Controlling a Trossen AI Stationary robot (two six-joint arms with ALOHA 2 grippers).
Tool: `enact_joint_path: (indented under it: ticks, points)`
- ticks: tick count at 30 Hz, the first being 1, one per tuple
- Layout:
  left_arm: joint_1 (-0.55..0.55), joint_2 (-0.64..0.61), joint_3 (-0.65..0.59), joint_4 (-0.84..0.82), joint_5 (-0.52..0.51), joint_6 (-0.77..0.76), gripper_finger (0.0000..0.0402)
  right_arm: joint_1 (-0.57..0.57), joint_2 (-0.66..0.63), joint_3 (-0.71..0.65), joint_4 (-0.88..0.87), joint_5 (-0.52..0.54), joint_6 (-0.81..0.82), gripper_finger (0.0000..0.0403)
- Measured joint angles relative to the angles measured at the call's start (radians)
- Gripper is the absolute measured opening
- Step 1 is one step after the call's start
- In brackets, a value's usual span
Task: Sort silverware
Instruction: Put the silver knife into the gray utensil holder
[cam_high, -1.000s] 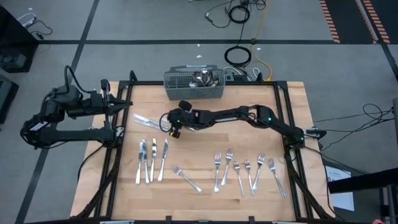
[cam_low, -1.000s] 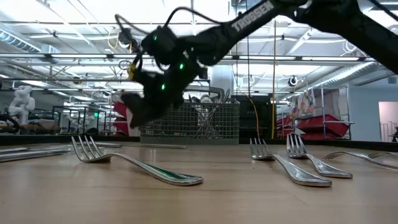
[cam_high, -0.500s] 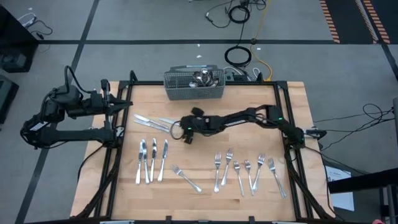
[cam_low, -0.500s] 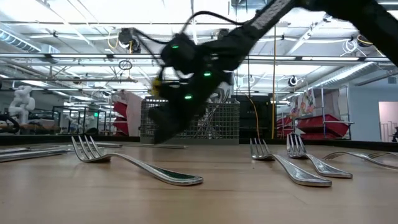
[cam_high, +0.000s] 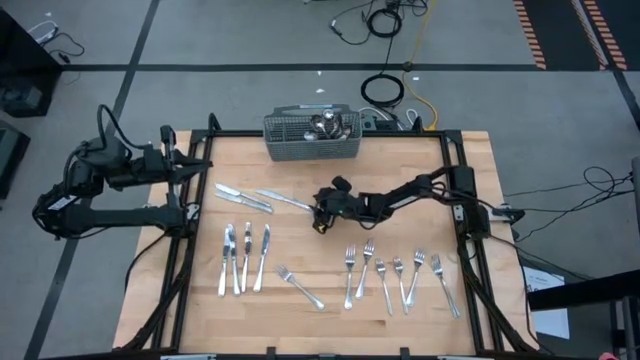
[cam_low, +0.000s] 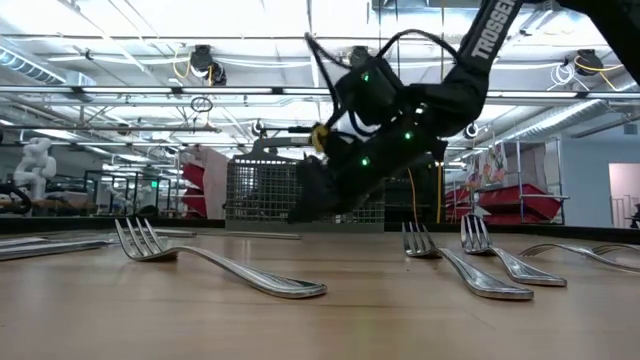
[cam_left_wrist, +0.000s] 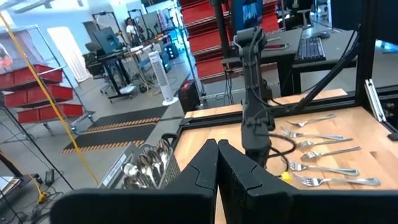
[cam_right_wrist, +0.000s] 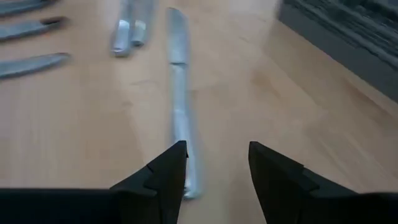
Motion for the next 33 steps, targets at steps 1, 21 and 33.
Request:
enact_joint_path:
  ticks: [1,21,33]
  points:
    - [0.0,0.0,0.0,0.0,0.0,-0.001,0.001,0.004,0.0,0.001,0.028,-0.002,-0.009,0.0166]
    - [0.0,0.0,0.0,-0.022,-0.026,-0.003,0.001,-0.004,0.206,0.165,0.073,-0.074,-0.048,0.0167]
    - [0.0,0.0,0.0,-0.037,-0.026,0.001,0.001,-0.031,0.245,0.169,0.0,-0.098,0.091,0.0031]
